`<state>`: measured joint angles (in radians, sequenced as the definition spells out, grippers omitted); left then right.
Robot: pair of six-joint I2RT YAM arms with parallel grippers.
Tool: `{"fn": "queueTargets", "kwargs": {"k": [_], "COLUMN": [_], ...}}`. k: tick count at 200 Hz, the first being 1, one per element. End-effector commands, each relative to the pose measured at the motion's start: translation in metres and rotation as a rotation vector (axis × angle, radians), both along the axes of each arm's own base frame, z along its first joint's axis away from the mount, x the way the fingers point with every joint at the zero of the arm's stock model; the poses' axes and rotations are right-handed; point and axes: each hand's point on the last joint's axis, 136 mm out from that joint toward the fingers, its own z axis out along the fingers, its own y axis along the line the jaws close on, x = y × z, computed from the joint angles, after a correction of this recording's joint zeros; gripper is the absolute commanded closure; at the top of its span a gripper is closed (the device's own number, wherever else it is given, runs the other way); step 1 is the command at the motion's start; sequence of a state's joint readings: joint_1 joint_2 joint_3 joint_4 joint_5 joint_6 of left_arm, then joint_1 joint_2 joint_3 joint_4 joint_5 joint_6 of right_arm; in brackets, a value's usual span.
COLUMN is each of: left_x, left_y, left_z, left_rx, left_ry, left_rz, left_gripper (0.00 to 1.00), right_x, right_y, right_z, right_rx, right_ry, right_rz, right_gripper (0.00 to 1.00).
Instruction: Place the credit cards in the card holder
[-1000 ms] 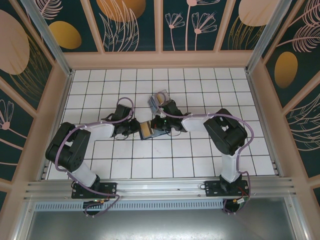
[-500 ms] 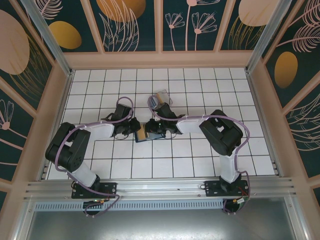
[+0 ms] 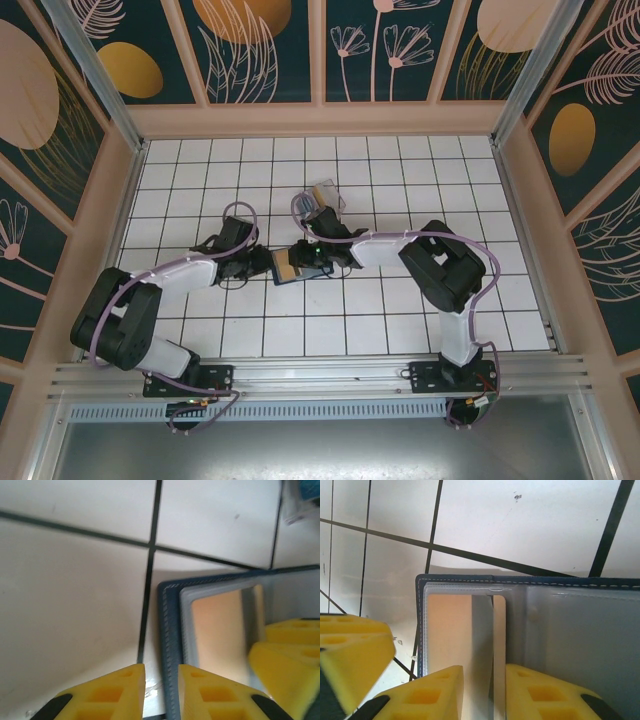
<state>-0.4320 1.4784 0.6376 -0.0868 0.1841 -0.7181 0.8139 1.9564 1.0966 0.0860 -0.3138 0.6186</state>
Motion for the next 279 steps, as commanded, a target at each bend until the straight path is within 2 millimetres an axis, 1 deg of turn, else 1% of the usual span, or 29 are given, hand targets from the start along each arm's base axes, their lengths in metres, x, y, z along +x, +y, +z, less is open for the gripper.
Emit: {"fn": "queueTargets", "kwargs": {"k": [1, 18, 41, 61, 80, 122, 152, 177, 212, 238, 249, 261, 279], "left_x": [-0.007, -0.008, -0.007, -0.006, -0.005, -0.003, -0.003, -0.005, -0.005, -0.003, 0.001, 0.006, 0.014], "left_y": [-0.006, -0.014, -0.015, -0.016, -0.018, -0.019, -0.019, -0.019, -0.017, -0.016, -0.011, -0.005, 0.000], "left_z": [-0.012, -0.013, -0.014, -0.016, -0.018, -0.021, -0.023, -0.025, -0.026, -0.022, -0.017, -0.010, 0.009], "left_rx": [-0.057, -0.103, -0.101, -0.097, -0.100, -0.107, -0.108, -0.107, -0.100, -0.084, -0.048, -0.006, 0.027], "left_ry": [0.038, 0.044, 0.045, 0.053, 0.056, 0.063, 0.069, 0.074, 0.076, 0.064, 0.047, 0.019, -0.037], "left_rz": [0.004, -0.007, -0.018, -0.024, -0.025, -0.022, -0.021, -0.020, -0.016, -0.021, -0.018, -0.014, -0.004], "left_gripper": [0.78, 0.83, 0.87, 0.87, 0.88, 0.90, 0.92, 0.93, 0.93, 0.93, 0.92, 0.91, 0.86], "right_x": [-0.002, -0.004, -0.004, -0.004, -0.006, -0.015, -0.021, -0.021, -0.017, -0.009, -0.004, 0.001, 0.011], "right_y": [-0.006, -0.006, -0.011, -0.017, -0.018, -0.008, 0.004, 0.009, 0.005, -0.008, -0.015, -0.019, -0.024], "right_z": [0.003, 0.008, 0.014, 0.013, 0.008, 0.004, 0.002, 0.008, 0.020, 0.025, 0.029, 0.037, 0.053], "right_rx": [-0.056, -0.061, -0.088, -0.110, -0.116, -0.113, -0.068, -0.057, -0.066, -0.111, -0.130, -0.140, -0.154], "right_ry": [-0.022, -0.040, -0.080, -0.087, -0.076, -0.062, -0.026, -0.043, -0.082, -0.124, -0.151, -0.178, -0.226], "right_rz": [0.009, 0.010, -0.017, -0.031, -0.026, 0.007, 0.037, 0.041, 0.029, -0.003, -0.013, -0.006, -0.011], "right_gripper": [0.71, 0.71, 0.70, 0.70, 0.69, 0.69, 0.70, 0.69, 0.68, 0.67, 0.66, 0.66, 0.66]}}
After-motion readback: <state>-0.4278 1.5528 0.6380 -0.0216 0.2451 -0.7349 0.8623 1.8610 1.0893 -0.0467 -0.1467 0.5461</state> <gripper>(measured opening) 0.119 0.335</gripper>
